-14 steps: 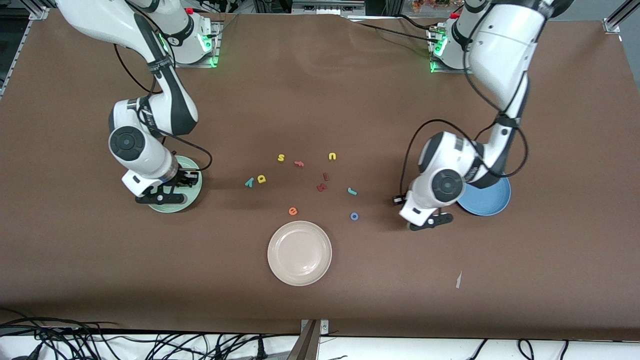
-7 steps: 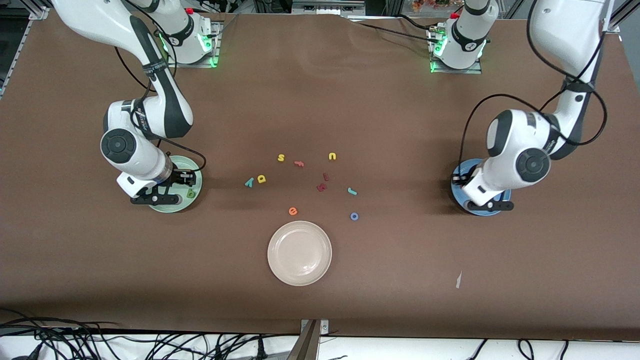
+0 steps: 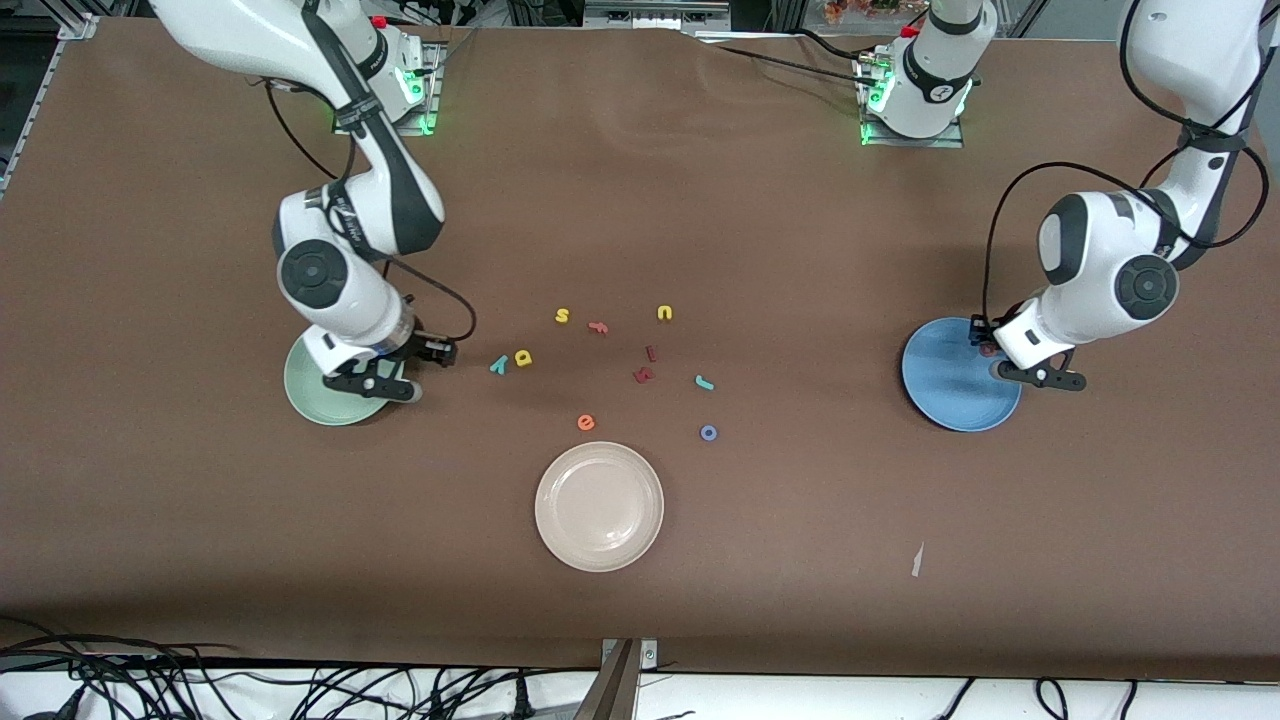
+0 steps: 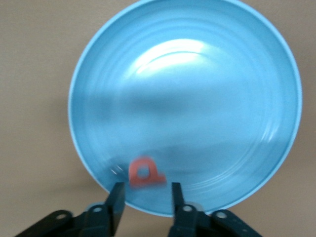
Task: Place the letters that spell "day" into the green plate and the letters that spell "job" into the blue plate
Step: 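Release the green letter while the left gripper drops the pink letter in the blue plate, then grasp the cyan y with the right gripper while the left gripper grasps the teal letter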
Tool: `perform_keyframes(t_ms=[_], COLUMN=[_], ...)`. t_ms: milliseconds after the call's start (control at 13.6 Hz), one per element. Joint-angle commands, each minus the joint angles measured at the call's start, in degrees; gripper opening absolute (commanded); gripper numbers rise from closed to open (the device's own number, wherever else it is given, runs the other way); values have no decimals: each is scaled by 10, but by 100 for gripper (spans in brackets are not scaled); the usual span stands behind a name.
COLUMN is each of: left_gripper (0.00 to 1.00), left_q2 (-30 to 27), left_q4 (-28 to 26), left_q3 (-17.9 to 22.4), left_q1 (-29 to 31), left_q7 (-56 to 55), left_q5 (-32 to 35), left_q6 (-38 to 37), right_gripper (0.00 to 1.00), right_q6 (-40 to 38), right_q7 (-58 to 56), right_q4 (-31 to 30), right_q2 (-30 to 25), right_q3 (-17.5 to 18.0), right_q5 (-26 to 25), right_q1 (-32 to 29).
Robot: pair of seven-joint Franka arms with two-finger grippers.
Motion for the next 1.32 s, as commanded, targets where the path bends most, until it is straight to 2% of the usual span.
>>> perform_keyframes(t_ms=[0, 220, 587, 807, 1027, 1247], left_gripper=[100, 100, 100, 100, 100, 100], left_q2=[-18, -15, 33, 105, 192, 236], left_q4=[-1, 25, 113, 201, 310, 370], left_q3=[-15, -54, -166, -172, -168, -151], left_q1=[-17, -26, -36, -117, -183, -234], left_q7=[-41, -146, -387, -559, -716, -840], left_q5=[18, 13, 11, 13, 18, 18], left_q6=[-12, -21, -54, -55, -55, -56], right_gripper=[64, 64, 64, 64, 63, 58], right_q6=[6, 43, 75, 80, 89, 89], right_q7=[58, 95, 122, 122, 122, 123], right_q4=[32, 31, 31, 31, 30, 29], right_q2=[32, 57, 86, 92, 100, 101], right_q3=[4, 4, 4, 4, 3, 3], right_q5=[5, 0, -2, -2, -3, -3], right_q1=[23, 40, 52, 53, 53, 53])
